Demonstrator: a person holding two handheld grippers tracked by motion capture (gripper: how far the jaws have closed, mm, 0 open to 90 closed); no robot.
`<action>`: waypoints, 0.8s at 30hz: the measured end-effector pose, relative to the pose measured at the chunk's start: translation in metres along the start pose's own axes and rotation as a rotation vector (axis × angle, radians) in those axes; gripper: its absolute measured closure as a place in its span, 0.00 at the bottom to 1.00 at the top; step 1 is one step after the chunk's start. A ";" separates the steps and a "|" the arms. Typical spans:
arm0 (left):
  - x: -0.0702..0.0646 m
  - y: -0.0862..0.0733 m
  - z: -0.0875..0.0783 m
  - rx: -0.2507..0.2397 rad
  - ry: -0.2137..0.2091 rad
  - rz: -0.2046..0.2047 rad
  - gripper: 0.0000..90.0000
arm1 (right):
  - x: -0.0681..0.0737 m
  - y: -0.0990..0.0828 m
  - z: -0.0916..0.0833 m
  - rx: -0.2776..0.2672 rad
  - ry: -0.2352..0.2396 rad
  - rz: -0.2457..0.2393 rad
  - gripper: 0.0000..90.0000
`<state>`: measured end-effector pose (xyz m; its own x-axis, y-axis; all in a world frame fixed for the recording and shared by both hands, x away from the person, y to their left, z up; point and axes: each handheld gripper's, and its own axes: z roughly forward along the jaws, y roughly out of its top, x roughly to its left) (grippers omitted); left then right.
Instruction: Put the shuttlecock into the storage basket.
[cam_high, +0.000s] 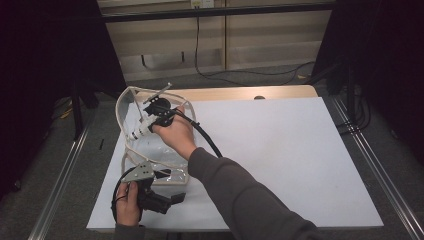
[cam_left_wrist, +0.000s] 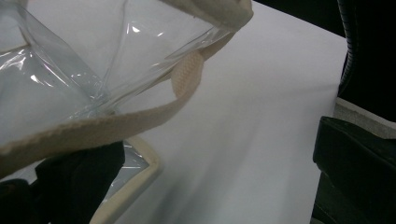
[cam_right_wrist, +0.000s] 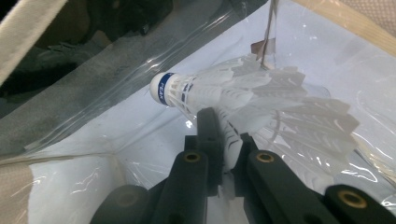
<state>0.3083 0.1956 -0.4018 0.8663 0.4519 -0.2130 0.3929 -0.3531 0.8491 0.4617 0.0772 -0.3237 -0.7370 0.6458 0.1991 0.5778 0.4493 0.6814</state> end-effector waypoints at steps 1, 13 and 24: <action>0.000 0.000 0.000 0.002 0.001 0.002 0.03 | -0.001 0.000 0.001 0.001 -0.001 0.001 0.98; 0.000 0.000 0.000 0.004 0.004 0.003 0.03 | 0.002 0.002 -0.002 -0.008 0.002 0.008 0.98; 0.000 -0.001 0.000 0.003 0.004 -0.003 0.03 | 0.010 0.004 -0.003 -0.019 -0.006 -0.001 0.98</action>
<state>0.3078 0.1960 -0.4021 0.8638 0.4566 -0.2132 0.3963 -0.3543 0.8470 0.4558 0.0838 -0.3167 -0.7357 0.6490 0.1938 0.5699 0.4384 0.6950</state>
